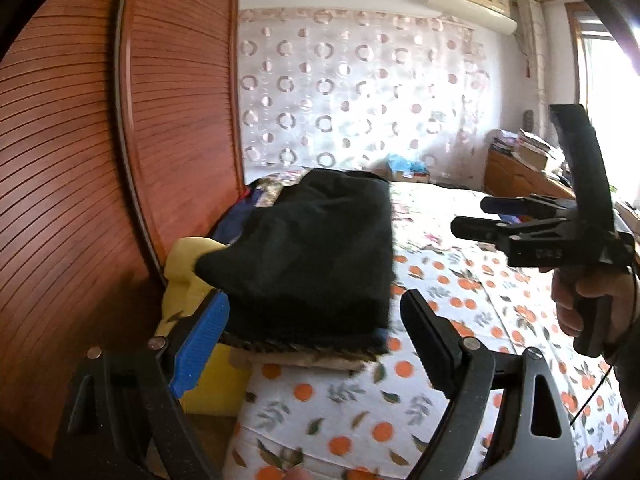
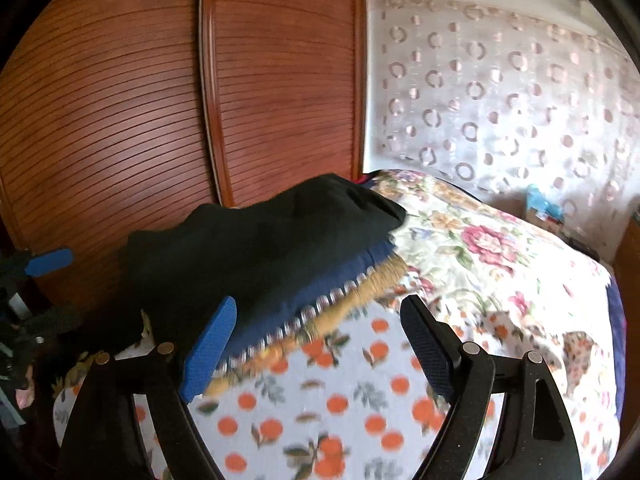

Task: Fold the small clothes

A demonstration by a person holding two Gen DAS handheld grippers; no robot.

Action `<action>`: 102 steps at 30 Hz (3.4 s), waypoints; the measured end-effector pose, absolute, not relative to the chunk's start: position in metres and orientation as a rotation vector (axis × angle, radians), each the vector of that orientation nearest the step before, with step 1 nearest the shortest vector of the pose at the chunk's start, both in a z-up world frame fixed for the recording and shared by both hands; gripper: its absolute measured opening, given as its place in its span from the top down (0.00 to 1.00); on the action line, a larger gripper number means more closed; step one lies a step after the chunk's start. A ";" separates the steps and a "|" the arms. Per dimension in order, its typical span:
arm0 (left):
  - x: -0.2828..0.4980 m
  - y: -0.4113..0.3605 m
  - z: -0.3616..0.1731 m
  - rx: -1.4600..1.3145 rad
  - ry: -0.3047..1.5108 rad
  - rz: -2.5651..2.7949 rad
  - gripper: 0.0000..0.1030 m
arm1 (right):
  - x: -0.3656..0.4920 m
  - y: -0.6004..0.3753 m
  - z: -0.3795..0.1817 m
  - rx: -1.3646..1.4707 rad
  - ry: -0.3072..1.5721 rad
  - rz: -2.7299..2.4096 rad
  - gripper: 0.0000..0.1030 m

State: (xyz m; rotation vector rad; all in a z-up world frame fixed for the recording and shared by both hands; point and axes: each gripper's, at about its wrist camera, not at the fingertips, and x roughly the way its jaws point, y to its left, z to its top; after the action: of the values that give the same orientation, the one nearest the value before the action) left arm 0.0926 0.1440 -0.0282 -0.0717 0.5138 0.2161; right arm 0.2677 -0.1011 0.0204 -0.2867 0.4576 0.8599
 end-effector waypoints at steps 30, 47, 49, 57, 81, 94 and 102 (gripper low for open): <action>0.070 -0.004 0.048 0.015 0.383 -0.032 0.15 | 0.059 -0.295 0.070 -0.042 0.263 0.435 0.17; 0.074 -0.016 0.040 0.014 0.385 -0.039 0.15 | 0.063 -0.277 0.048 -0.033 0.254 0.412 0.17; 0.074 -0.016 0.040 0.012 0.384 -0.039 0.15 | 0.065 -0.279 0.047 -0.034 0.253 0.414 0.17; 0.075 -0.014 0.040 0.012 0.378 -0.036 0.15 | 0.069 -0.284 0.047 -0.036 0.250 0.415 0.17; 0.076 -0.007 0.042 0.004 0.371 -0.030 0.15 | 0.075 -0.292 0.047 -0.038 0.249 0.419 0.17; 0.073 -0.006 0.047 -0.002 0.362 -0.027 0.15 | 0.076 -0.296 0.049 -0.039 0.249 0.420 0.17; 0.074 -0.006 0.047 -0.002 0.362 -0.029 0.15 | 0.076 -0.297 0.051 -0.037 0.247 0.420 0.17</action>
State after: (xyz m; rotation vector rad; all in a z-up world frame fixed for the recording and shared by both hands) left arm 0.0739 -0.0060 0.0469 -0.0022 0.3618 -0.0292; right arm 0.0764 -0.2975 0.0509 -0.0372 0.2475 0.4198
